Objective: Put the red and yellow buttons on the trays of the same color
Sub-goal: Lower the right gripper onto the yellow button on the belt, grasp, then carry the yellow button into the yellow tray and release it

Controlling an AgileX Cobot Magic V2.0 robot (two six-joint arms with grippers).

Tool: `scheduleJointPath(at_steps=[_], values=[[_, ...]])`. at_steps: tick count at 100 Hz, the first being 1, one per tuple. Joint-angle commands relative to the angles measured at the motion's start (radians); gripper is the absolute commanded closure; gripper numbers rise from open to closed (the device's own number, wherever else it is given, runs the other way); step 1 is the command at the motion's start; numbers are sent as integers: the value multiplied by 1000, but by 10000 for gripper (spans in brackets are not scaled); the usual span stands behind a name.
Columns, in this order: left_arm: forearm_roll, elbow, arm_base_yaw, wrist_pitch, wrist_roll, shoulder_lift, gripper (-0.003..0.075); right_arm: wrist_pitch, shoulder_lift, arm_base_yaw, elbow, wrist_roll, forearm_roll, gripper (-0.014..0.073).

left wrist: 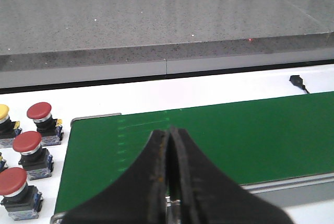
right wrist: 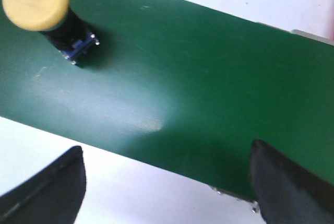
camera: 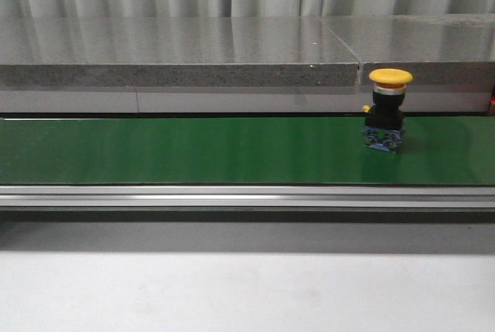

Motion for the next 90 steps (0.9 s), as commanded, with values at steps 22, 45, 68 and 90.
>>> scheduleJointPath(at_steps=[22, 45, 68, 90], values=[[-6, -27, -6, -80, -8, 9, 739, -120, 119, 34, -28, -23, 46, -31], [-6, -27, -6, -80, -8, 9, 739, -130, 176, 34, -76, -137, 177, -31], [-6, -27, -6, -80, -8, 9, 739, -163, 234, 34, -138, -143, 186, -31], [-6, -27, -6, -80, -8, 9, 739, -201, 305, 34, -168, -151, 186, -29]])
